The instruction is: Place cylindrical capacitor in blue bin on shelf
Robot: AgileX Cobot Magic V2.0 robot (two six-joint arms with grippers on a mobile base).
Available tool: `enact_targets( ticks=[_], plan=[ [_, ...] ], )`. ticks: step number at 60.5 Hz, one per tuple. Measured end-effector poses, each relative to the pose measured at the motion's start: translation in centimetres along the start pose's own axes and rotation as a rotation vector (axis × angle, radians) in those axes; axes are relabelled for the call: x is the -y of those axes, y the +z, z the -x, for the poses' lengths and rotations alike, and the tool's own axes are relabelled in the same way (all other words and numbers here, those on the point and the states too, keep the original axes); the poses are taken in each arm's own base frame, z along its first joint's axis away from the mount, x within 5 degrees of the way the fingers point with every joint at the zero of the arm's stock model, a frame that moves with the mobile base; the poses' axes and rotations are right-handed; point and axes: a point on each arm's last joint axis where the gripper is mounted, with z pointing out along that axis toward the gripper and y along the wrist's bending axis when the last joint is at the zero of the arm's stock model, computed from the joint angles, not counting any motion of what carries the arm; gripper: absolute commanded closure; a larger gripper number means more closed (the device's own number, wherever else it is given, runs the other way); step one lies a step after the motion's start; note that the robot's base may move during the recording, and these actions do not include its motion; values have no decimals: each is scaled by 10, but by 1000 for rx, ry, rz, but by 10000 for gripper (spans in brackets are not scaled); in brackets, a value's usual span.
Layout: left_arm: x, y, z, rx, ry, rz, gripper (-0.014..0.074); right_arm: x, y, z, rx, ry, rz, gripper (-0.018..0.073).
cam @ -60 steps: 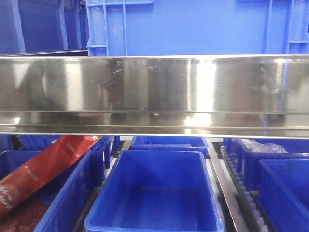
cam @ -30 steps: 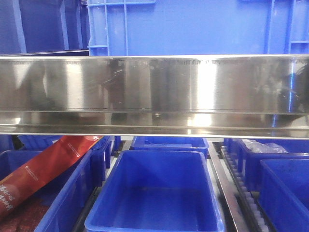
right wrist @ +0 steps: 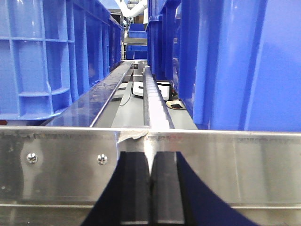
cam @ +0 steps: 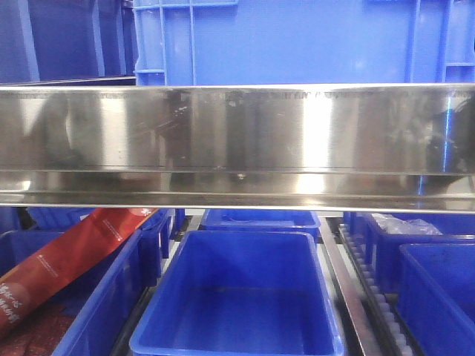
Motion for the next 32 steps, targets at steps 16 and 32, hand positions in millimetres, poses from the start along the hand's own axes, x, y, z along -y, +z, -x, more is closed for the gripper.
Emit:
enact_targets(
  ticks=[16, 32],
  plan=[
    [0, 0, 0, 0, 0, 0, 707, 0, 0, 0, 0, 0, 0, 727],
    [0, 0, 0, 0, 0, 0, 707, 0, 0, 0, 0, 0, 0, 727]
  ],
)
